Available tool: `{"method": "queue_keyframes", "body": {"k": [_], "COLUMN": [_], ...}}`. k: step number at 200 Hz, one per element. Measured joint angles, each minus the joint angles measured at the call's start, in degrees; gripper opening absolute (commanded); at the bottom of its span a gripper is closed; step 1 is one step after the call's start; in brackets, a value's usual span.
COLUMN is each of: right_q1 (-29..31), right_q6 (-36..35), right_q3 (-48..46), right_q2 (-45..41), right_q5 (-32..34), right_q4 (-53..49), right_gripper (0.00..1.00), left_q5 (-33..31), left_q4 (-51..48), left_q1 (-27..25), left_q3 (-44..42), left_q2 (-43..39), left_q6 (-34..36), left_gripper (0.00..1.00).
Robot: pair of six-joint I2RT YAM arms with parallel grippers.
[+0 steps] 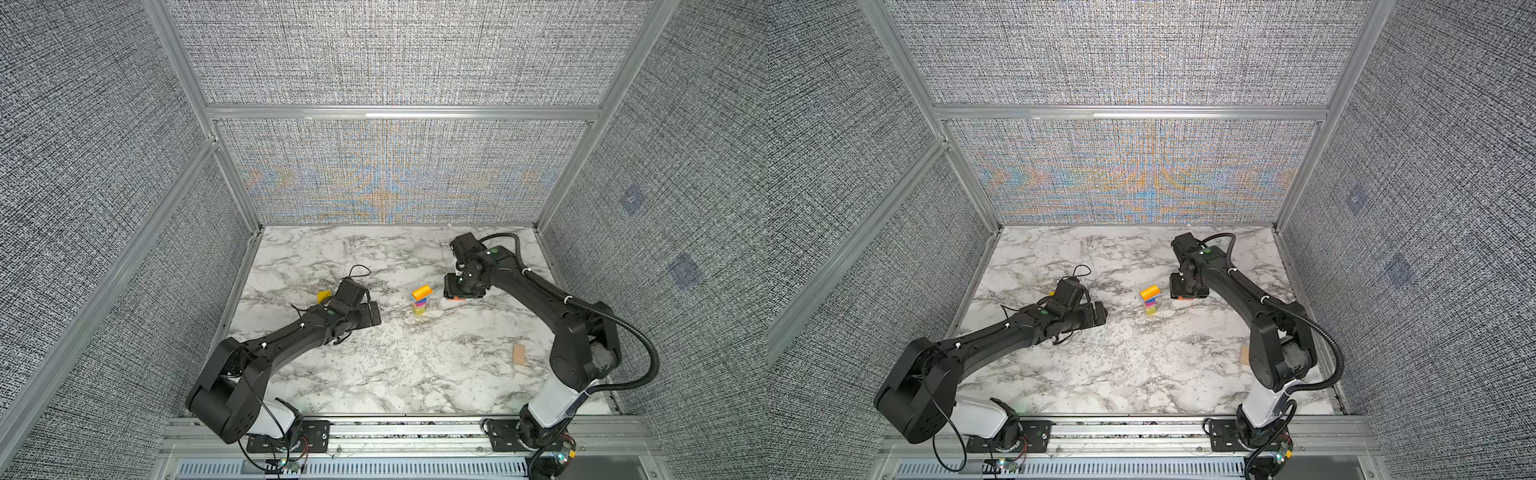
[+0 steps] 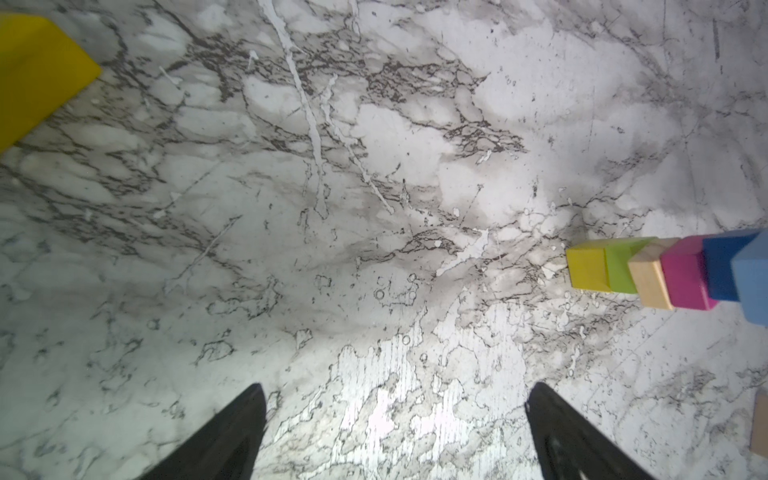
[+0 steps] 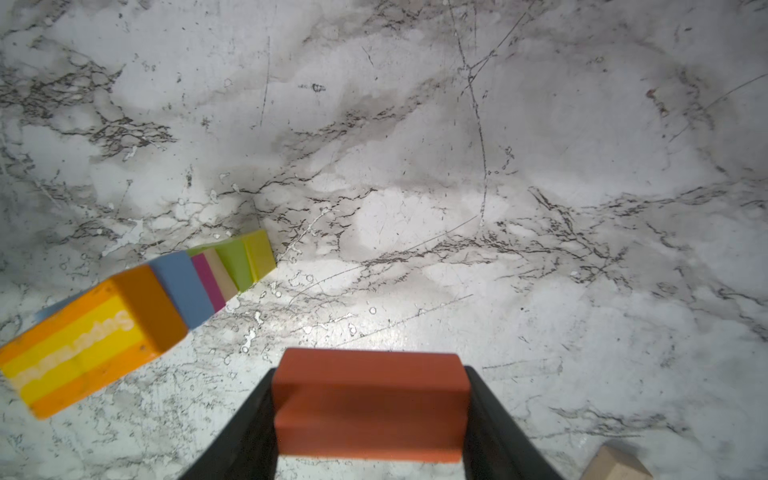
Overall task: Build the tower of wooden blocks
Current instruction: 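Carry the red-orange block with the right gripper over the stack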
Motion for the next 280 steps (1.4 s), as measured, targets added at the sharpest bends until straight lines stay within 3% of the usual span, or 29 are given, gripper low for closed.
{"method": "queue_keyframes", "body": {"k": [139,280], "right_q1": [3.9,8.8], "right_q6": [-13.5,-16.9], "right_q3": [14.6,24.2], "right_q2": [1.4,11.4], "right_q5": [-3.6,-5.2], "right_q4": [-8.5,-11.2], "right_gripper": [0.49,0.49], "left_q5": [-0.9,-2.2], "left_q4": [-2.1,-3.8], "left_q1": [0.0,0.1], "left_q3": [3.8,9.5], "left_q2": [1.5,6.7], "left_q6": [1.1,1.8], "left_gripper": [0.98,0.98]}}
